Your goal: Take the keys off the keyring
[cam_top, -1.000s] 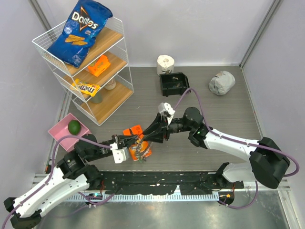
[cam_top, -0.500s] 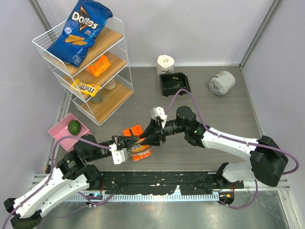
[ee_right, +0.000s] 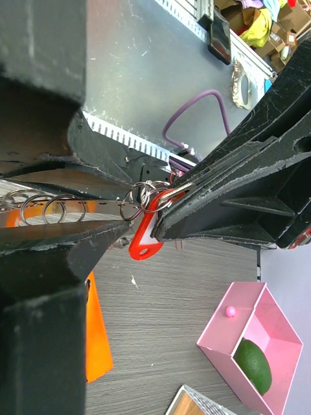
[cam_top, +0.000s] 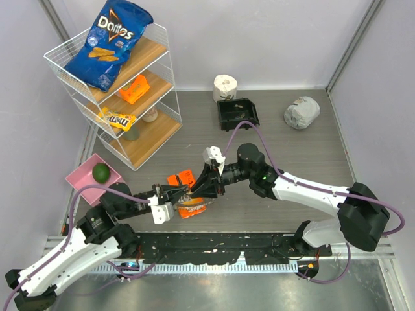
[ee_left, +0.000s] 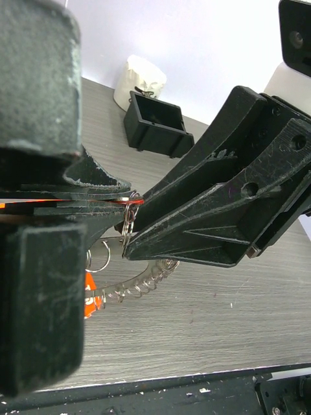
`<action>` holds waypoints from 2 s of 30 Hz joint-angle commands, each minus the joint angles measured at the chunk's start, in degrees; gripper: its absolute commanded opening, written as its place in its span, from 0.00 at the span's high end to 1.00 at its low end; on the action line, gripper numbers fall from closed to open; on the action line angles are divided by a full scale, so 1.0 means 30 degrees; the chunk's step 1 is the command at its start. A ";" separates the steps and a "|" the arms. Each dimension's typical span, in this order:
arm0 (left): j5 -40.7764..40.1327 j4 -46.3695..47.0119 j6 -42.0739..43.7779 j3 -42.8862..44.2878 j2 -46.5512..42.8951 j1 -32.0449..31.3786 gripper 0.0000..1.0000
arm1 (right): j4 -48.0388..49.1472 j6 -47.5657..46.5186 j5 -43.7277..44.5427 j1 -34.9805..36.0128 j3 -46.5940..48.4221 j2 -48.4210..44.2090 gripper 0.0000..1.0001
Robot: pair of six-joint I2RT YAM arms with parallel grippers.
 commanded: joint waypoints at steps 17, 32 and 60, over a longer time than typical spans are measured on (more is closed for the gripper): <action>-0.0416 0.1721 -0.0043 0.0519 0.0196 -0.0003 1.00 | 0.1525 0.1028 -0.0377 0.0086 0.0469 -0.0470 0.85; -0.1764 0.1662 -0.0042 0.0577 -0.0068 -0.0003 1.00 | 0.4858 0.6356 0.0062 -0.1991 0.0587 0.1200 0.94; 0.1807 0.1399 0.0075 0.0636 0.0196 -0.0003 1.00 | 1.0052 0.6829 -0.1021 -0.2757 -0.2051 -0.0207 0.49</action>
